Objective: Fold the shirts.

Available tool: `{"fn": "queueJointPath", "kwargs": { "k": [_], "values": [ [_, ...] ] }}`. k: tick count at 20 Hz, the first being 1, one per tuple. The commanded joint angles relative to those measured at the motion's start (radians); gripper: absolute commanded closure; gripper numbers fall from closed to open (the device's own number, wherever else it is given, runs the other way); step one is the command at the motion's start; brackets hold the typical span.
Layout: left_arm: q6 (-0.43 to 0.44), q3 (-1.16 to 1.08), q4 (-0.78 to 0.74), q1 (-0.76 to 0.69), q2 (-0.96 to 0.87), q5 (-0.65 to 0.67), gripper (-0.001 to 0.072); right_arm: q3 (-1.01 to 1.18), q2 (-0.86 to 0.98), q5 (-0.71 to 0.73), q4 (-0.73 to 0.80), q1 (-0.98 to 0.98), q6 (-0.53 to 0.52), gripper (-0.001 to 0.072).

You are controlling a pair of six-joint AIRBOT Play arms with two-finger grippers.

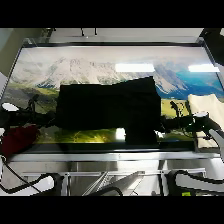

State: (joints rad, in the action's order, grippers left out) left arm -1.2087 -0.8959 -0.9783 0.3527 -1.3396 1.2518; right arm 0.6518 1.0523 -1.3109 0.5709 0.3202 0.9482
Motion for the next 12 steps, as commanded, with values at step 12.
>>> {"fn": "queueJointPath", "kwargs": {
  "k": [12],
  "values": [
    [-0.12, -0.077, -0.325, 0.0, 0.001, 0.221, 0.0691, 0.09, -0.131, -0.099, -0.074, 0.031, 0.016, 0.0689]
  ]
}}
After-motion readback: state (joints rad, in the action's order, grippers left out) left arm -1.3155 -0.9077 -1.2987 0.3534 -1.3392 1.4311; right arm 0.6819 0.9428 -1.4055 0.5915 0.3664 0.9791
